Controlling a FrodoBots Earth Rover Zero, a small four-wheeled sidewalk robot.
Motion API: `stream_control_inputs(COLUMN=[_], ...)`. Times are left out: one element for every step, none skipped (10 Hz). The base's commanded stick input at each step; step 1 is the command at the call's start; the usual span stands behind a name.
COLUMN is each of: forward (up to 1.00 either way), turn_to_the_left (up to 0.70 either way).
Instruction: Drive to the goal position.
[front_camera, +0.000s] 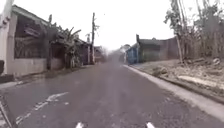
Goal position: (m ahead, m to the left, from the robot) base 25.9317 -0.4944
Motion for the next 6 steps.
stream_control_inputs(forward=[0.99,0.98,0.98,0.99,0.98,0.99], turn_to_the_left=[0.0,0.0,0.0,0.0,0.0,0.0])
